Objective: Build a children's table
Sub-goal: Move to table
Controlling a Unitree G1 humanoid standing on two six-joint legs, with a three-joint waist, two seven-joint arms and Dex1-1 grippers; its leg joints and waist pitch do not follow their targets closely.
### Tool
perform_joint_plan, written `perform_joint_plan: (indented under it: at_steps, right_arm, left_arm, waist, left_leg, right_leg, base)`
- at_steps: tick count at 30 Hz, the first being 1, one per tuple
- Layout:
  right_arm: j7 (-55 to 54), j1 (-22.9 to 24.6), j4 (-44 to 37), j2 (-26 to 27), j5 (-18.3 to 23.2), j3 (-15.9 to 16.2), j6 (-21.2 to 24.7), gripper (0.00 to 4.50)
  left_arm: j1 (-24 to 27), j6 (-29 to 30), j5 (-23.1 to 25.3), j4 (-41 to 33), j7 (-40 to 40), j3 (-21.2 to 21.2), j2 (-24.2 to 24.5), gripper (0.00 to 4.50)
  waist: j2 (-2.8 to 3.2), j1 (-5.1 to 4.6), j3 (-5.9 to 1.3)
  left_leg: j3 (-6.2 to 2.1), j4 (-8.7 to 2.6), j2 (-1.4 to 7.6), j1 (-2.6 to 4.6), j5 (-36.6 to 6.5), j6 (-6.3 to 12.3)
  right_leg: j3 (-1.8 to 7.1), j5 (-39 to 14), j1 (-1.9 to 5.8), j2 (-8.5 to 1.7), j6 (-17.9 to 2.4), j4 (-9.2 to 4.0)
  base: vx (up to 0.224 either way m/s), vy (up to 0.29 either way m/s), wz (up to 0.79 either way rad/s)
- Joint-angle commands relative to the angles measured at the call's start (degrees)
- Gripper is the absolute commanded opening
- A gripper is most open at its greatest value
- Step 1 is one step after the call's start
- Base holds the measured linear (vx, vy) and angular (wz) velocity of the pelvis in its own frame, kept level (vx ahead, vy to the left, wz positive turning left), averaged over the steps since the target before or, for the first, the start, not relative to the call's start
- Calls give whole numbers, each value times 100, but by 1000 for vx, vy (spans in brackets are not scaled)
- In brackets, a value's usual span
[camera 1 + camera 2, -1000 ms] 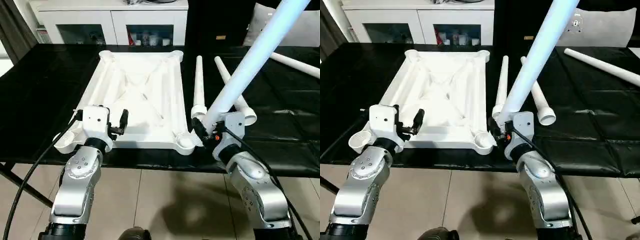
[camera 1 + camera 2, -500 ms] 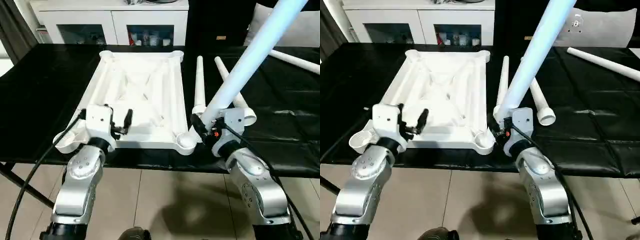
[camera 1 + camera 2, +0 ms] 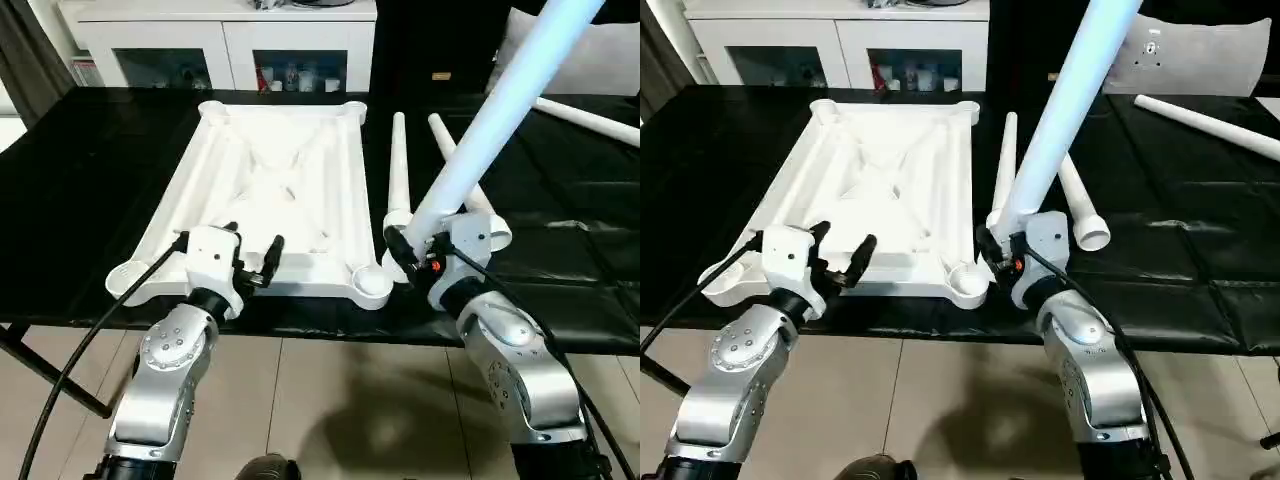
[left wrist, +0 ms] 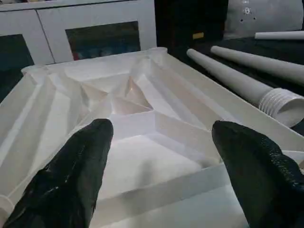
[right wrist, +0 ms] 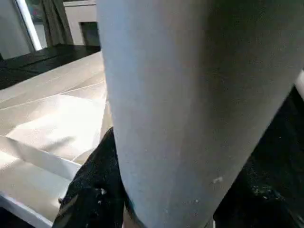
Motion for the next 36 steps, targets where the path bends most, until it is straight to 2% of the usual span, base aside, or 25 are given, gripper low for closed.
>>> perform_joint_plan:
  at_steps: [1,2,4,5,6,7,8,9,10,11,12,13,16,19,20,22,24,26,28,30,31,32,34,35,36]
  right_arm:
    - [59,-95,48,-15,-10,-15,-50,190]
    - [47,-104,55,-19,-32,-20,-72,190]
    - [44,-122,72,-24,-36,-31,-87,190]
    - [49,-127,78,-23,-27,-37,-85,190]
    - [55,-131,83,-20,-17,-41,-78,190]
    - [62,-127,79,-17,-11,-38,-71,190]
    - [63,-126,78,-18,-10,-35,-71,190]
    - [62,-117,72,-22,-2,-22,-69,190]
    - [60,-114,69,-25,3,-15,-69,190]
    - [61,-111,75,-25,6,-13,-72,190]
    - [67,-107,83,-26,5,-6,-69,190]
    - [74,-104,85,-32,0,2,-65,190]
    - [135,-113,78,-91,-58,82,-36,190]
    - [237,-121,66,-150,-137,200,-27,190]
    - [237,-121,66,-150,-137,200,-27,190]
    - [284,-121,63,-157,-133,242,-30,190]
    - [220,-97,71,-65,-11,148,6,190]
    - [213,-91,77,-54,24,118,12,190]
    - [225,-77,88,-70,4,115,-6,190]
    - [230,-66,89,-75,-5,114,-14,190]
    - [231,-61,86,-77,-7,113,-15,190]
    - [230,-53,78,-76,-10,110,-13,190]
    - [227,-48,72,-75,-11,107,-9,190]
    - [224,-41,64,-75,-8,101,-4,190]
    - [223,-40,61,-75,-8,101,-2,190]
  left_arm:
    - [1,-3,18,-102,-16,21,67,386]
    - [6,43,13,-117,13,43,58,386]
    - [12,85,13,-131,45,75,39,386]
    - [15,105,20,-137,63,83,36,386]
    - [22,129,22,-132,100,103,29,386]
    - [30,143,24,-121,139,128,25,386]
    - [33,148,24,-117,149,136,24,386]
    - [37,167,2,-110,181,170,5,386]
    - [37,177,-13,-110,192,186,-7,386]
    - [26,209,9,-116,197,175,6,386]
    - [9,239,77,-126,200,132,43,386]
    - [5,225,112,-130,199,106,58,386]
    - [-2,202,128,-146,222,94,35,386]
    - [-9,263,118,-172,276,123,-1,386]
    - [-9,263,118,-172,276,123,-1,386]
    - [-4,327,55,-181,305,189,-32,386]
    - [9,370,42,-194,297,208,-11,386]
    - [21,361,16,-206,271,218,-3,386]
    - [35,294,20,-220,247,209,7,386]
    - [39,302,6,-229,241,211,0,386]
    - [39,314,4,-235,242,210,-1,386]
    - [39,355,2,-250,246,209,1,386]
    - [40,371,8,-260,249,204,5,386]
    - [42,398,15,-275,254,199,8,386]
    - [42,428,14,-281,265,204,4,386]
  waist:
    - [-148,127,-341]
    - [-93,241,-315]
    - [-3,177,-356]
    - [72,98,-410]
    - [206,-88,-518]
    - [184,-151,-481]
    - [96,-127,-425]
    - [51,-164,-417]
    - [9,-183,-419]
    - [-48,-174,-417]
    - [-112,-152,-384]
    - [-105,-142,-345]
    - [-108,-193,-291]
    - [-44,-289,-281]
    - [-33,-352,-288]
    - [-44,-384,-288]
    - [-135,-359,-286]
    - [-163,-271,-297]
    - [-136,-265,-329]
    - [-159,-241,-339]
    - [-168,-174,-350]
    - [-207,-50,-365]
    - [-181,36,-367]
    - [-138,101,-395]
    - [-119,114,-410]
  left_leg:
    - [-214,-46,585,118,-1143,-165]
    - [-598,92,698,-225,-745,365]
    - [-613,-323,687,-88,-702,548]
    - [-578,-476,688,84,-714,544]
    - [-678,-493,656,495,-131,686]
    - [-676,-606,731,359,229,545]
    - [-598,-766,822,213,-255,25]
    - [-587,-806,775,201,-683,-262]
    - [-482,-770,556,175,-1701,-936]
    - [-450,-720,499,186,-2187,-1113]
    - [-460,-579,483,218,-2733,-1061]
    - [-522,-527,535,188,-2834,-805]
    - [-557,-600,587,166,-3155,-725]
    - [-726,-743,704,288,-4077,-1352]
    - [-743,-768,694,279,-4204,-1413]
    - [-700,-741,670,259,-4145,-1330]
    - [-584,-635,560,218,-3807,-1036]
    - [-540,-498,552,145,-2749,-436]
    - [-529,-588,620,66,-2258,-323]
    - [-417,-539,564,63,-2164,-58]
    - [-412,-367,557,-2,-1822,274]
    - [-467,-7,582,-90,-1284,571]
    - [-636,363,653,-265,-852,615]
    - [-805,495,588,-398,-676,505]
    - [-810,349,565,-348,-584,585]
  right_leg:
    - [992,-1528,206,-1042,-837,-834]
    - [944,-2092,426,-1585,-955,-905]
    - [512,-1867,285,-915,-1035,-706]
    - [305,-1461,154,-510,-976,-500]
    - [22,-500,-174,7,-719,-4]
    - [-35,-155,-186,63,-394,179]
    - [-5,21,-159,-1,-209,182]
    - [31,71,-112,-95,-213,113]
    - [109,110,-68,-284,-342,-110]
    - [197,-36,-67,-397,-371,-225]
    - [357,-696,-74,-677,-533,-443]
    - [434,-1416,-33,-840,-638,-581]
    - [398,-2287,-42,-721,-520,-644]
    - [306,-1823,-89,-391,-290,-558]
    - [292,-1509,-65,-375,-288,-536]
    - [299,-1499,-60,-416,-331,-581]
    - [371,-2093,-83,-574,-349,-679]
    - [479,-2763,-31,-851,-484,-791]
    - [412,-2028,26,-704,-610,-689]
    - [470,-1562,33,-789,-838,-695]
    - [606,-1460,129,-1068,-1029,-798]
    - [852,-1551,247,-1520,-1141,-960]
    - [1033,-1631,336,-1898,-1216,-1046]
    - [999,-1439,359,-1761,-1358,-974]
    - [900,-1337,330,-1554,-1393,-931]
  base:
    - [11,66,-53]
    - [27,141,-66]
    - [32,134,-27]
    - [27,75,-1]
    - [28,156,-5]
    - [-8,141,4]
    - [-8,141,4]
    - [-27,96,4]
    - [-48,52,-3]
    - [-48,52,-3]
    - [-54,2,1]
    - [-50,-20,-5]
    - [-51,-15,-8]
    - [-17,-4,-3]
    - [0,0,0]
    - [0,0,0]
    - [0,0,0]
    - [0,0,0]
    - [0,0,0]
    - [0,0,0]
    - [0,0,0]
    - [0,0,0]
    - [51,89,-11]
    - [58,111,-13]
    - [54,156,-5]
